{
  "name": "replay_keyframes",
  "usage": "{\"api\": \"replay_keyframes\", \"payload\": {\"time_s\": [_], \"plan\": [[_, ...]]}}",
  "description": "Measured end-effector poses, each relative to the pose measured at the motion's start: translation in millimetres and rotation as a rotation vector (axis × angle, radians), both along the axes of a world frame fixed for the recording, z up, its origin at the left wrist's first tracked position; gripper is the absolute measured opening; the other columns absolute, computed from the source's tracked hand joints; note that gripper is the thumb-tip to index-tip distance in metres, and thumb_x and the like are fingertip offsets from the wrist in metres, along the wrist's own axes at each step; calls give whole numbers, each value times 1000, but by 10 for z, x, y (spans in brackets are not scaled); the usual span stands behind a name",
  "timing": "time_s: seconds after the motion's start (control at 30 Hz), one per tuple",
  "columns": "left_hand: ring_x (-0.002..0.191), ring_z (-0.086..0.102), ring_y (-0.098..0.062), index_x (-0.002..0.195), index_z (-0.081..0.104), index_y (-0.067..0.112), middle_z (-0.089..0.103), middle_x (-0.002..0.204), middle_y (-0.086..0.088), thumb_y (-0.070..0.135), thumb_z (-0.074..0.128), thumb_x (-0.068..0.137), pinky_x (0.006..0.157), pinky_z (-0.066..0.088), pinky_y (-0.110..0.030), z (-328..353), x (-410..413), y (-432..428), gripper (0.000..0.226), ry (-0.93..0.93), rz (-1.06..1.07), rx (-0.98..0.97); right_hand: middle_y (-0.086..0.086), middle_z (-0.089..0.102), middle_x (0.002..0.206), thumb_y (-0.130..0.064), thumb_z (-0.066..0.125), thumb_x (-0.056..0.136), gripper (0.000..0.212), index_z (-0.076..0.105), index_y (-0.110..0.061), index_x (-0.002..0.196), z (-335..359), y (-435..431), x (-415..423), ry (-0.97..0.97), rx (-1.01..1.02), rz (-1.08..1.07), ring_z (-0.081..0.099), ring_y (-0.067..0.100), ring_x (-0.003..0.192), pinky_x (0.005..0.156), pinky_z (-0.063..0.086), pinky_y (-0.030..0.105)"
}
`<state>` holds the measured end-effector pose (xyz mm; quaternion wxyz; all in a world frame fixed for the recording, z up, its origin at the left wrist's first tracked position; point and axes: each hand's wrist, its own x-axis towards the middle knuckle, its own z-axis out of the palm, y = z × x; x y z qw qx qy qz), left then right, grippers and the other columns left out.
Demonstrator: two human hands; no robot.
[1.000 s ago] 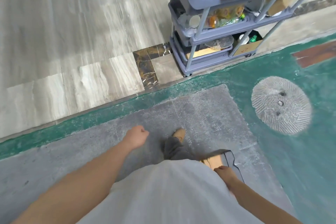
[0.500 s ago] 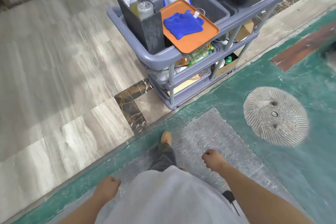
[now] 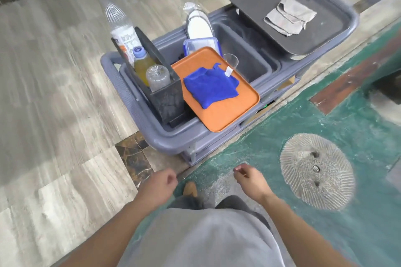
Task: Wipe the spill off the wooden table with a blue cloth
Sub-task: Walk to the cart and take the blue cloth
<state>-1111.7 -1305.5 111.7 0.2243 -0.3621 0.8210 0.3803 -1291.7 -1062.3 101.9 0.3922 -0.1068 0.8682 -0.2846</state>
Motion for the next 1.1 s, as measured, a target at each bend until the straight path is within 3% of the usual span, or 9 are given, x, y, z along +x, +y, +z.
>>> {"api": "replay_keyframes", "payload": {"time_s": [0.13,0.27,0.37,0.47,0.6,0.7,0.83,0.93,1.1], "plan": [[89,63,-11,105,65,25,67,97,11,34,50,95,80,54,-36,647,-784,94,20,260,-128,-102,-1,68,77,-21,56,97,10,66,-23,93,409,-368,-540,147,-173,19,55,11,66,68,46,29],[95,62,-18,110,62,22,64,105,7,30,47,96,80,53,-40,714,-1264,75,22,377,-91,-315,-8,67,76,-9,58,93,14,66,-18,88,748,-793,-1064,264,-350,123,56,-2,66,67,45,14],[105,62,-27,114,64,14,63,111,-4,27,47,96,88,51,-43,535,-1465,20,28,257,-57,-502,-7,66,80,-12,57,95,10,67,-11,91,774,-1124,-1467,352,-420,261,57,4,69,66,46,19],[111,60,-31,127,60,10,63,120,-8,31,45,96,93,48,-46,304,-1518,80,41,100,31,-577,0,69,112,-32,54,94,28,67,-17,115,619,-1419,-1841,493,-325,501,62,20,105,89,51,35],[120,62,-25,135,59,12,66,130,-5,37,40,96,98,47,-42,114,-1494,313,50,42,76,-695,2,55,143,-48,46,93,51,57,-24,136,415,-1751,-2108,652,-262,867,46,28,135,108,41,49],[135,56,-23,144,54,17,59,145,-4,40,36,98,110,42,-41,56,-1546,383,54,-29,92,-714,2,33,162,-58,43,95,59,44,-32,148,323,-1922,-2191,725,-195,1035,23,29,151,116,24,52],[151,33,-20,159,29,20,36,163,-1,42,24,104,123,26,-40,68,-1562,402,59,-90,76,-642,-1,14,169,-70,31,94,67,29,-40,154,236,-1991,-2236,740,-121,1161,3,28,156,121,11,53],[156,19,-18,162,14,23,22,169,1,43,16,105,127,16,-39,108,-1572,412,60,-105,79,-601,-6,3,170,-76,22,92,72,16,-45,156,178,-1942,-2226,767,-93,1173,-6,26,156,121,1,61],[157,14,-17,163,8,24,17,170,1,44,11,105,128,13,-38,131,-1594,412,61,-129,77,-598,-12,3,169,-74,17,95,71,10,-43,158,152,-1954,-2243,795,-94,1214,-4,20,157,119,1,63]]}}
